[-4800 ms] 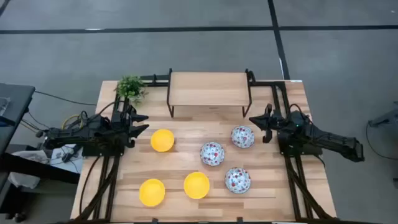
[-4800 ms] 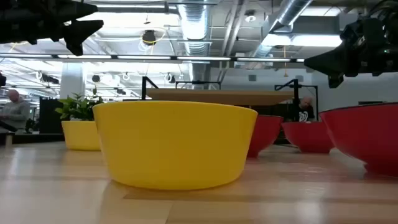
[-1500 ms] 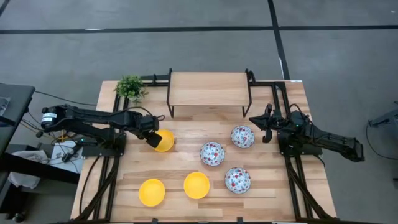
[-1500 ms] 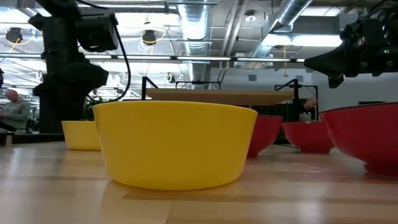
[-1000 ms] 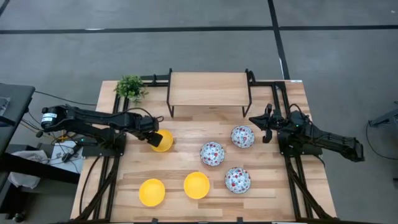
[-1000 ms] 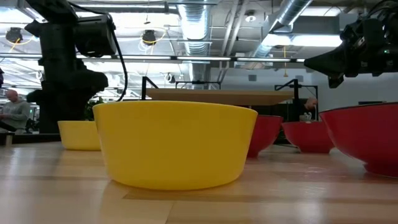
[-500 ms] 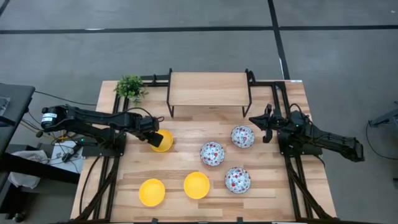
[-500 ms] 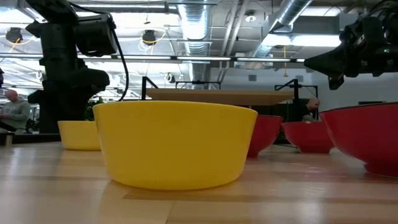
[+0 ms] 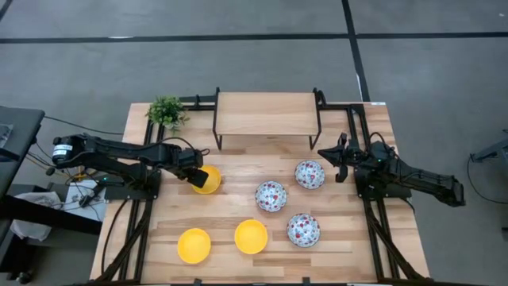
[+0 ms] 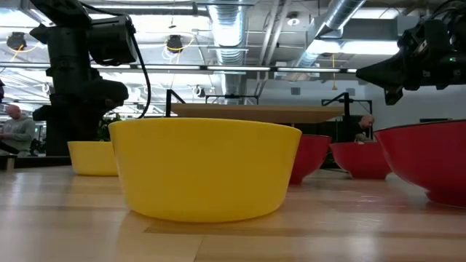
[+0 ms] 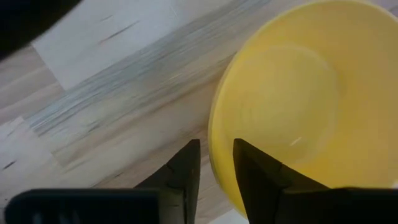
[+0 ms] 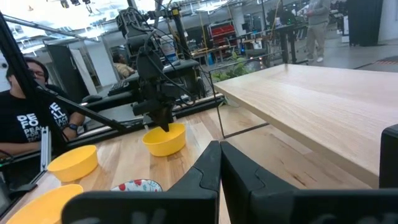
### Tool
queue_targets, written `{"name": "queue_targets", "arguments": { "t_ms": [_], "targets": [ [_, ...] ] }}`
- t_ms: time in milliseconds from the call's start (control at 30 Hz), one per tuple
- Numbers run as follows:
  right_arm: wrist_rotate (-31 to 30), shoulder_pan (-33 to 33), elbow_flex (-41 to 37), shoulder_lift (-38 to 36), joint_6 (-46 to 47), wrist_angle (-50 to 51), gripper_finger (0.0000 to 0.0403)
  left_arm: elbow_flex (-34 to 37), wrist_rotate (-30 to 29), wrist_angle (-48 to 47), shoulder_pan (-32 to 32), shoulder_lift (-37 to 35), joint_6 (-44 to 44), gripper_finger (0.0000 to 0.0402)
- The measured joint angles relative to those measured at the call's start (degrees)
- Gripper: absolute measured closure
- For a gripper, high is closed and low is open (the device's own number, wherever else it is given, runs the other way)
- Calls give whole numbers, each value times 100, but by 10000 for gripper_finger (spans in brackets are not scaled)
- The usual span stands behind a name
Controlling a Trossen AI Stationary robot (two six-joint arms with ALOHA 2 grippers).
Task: Pick & Place Mini bowls
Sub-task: Put the top yellow bowl on the shelf
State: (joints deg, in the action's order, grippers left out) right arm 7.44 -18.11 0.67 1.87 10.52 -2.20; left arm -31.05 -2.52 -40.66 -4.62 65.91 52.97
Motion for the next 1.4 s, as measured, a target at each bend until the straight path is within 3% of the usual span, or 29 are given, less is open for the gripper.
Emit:
{"name": "queue_targets", "arguments": {
  "t_ms": [433, 633, 1033, 1400],
  "targets": [
    [-4, -2, 0, -2, 2, 0, 403, -2, 16, -44, -1, -30, -17, 307],
    [-4, -1, 0, -2, 2, 0, 403, -4, 317, -43, -1, -75, -19, 307],
    [-11, -2, 0, -2, 2, 0, 403, -7, 36, -68, -1, -745, -17, 307],
    [-15, -2, 0, -2, 2, -1, 403, -7, 39, -65, -1, -388, -15, 307]
  ]
}}
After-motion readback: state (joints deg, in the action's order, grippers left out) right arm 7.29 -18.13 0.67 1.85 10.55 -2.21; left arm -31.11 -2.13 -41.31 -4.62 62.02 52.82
